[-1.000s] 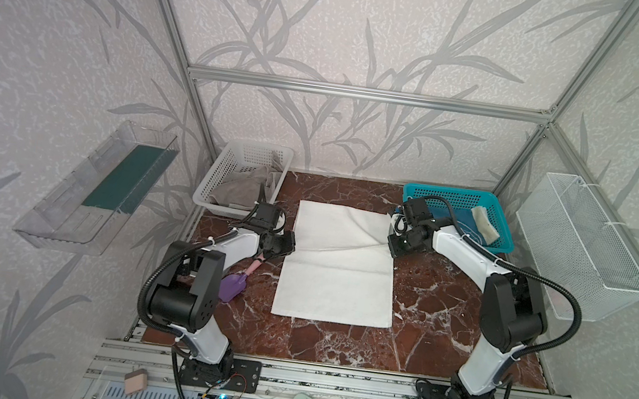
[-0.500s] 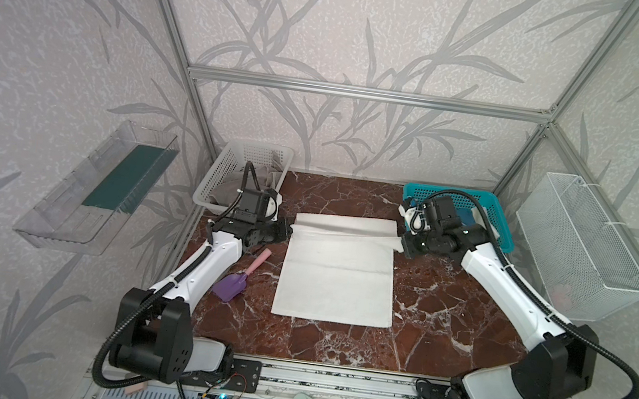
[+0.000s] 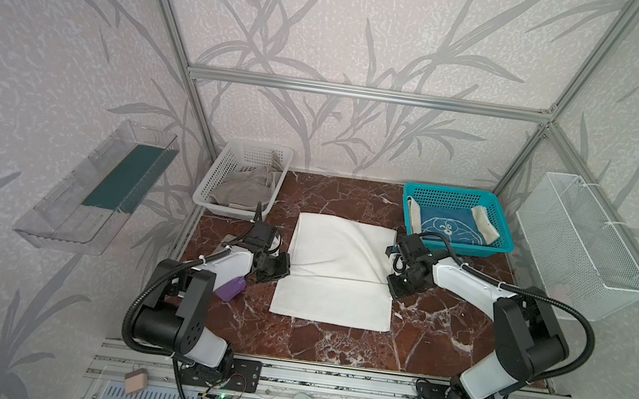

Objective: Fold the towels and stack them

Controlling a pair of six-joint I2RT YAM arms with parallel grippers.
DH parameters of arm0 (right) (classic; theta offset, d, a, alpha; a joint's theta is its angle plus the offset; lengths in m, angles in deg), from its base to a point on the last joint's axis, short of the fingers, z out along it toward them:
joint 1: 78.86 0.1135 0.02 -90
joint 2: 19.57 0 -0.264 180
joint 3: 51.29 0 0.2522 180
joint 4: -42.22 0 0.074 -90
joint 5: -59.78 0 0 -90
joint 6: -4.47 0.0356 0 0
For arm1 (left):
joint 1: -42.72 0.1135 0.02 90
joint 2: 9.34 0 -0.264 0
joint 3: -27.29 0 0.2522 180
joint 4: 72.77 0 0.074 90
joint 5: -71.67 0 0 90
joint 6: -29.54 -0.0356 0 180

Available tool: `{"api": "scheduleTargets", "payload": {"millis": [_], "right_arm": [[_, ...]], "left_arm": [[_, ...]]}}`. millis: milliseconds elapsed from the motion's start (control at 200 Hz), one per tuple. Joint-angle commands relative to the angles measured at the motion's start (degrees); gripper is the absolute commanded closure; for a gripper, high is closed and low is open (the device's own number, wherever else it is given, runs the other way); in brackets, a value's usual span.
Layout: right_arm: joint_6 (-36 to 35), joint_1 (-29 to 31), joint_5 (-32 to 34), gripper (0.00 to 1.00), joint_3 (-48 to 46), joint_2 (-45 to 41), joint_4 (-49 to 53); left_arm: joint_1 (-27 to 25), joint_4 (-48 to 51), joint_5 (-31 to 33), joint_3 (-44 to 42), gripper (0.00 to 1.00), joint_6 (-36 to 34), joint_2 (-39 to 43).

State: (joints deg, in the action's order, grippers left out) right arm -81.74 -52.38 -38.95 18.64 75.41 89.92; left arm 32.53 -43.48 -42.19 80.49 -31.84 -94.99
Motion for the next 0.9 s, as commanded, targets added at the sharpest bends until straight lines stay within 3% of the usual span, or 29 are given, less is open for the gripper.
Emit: {"api": "scheduleTargets", "payload": {"millis": [0, 235, 565, 710, 895], "right_arm": [[-1.11, -0.90, 2.71, 1.00, 4.22, 2.43, 0.42], [-4.60, -3.02, 6.02, 1.00, 12.95, 4.21, 5.59], [-8.49, -3.36, 11.26, 1.00, 29.54, -0.16, 14.02], [-9.58, -5.04, 11.15, 1.00, 40.01, 2.45, 14.98], [-11.07, -6.77, 11.71, 1.00, 54.59, 9.91, 18.79]], "left_arm": [[-1.54, -2.60, 2.34, -1.98, 1.00, 3.02, -0.12], [-2.47, 0.75, 3.13, 0.85, 1.00, 4.09, 3.86], [3.80, 10.84, 2.45, 27.44, 1.00, -2.69, 4.90], [6.84, 13.03, 1.47, 38.39, 1.00, -4.34, 1.04], [9.52, 13.04, -0.31, 45.26, 1.00, -4.49, -2.21]]}}
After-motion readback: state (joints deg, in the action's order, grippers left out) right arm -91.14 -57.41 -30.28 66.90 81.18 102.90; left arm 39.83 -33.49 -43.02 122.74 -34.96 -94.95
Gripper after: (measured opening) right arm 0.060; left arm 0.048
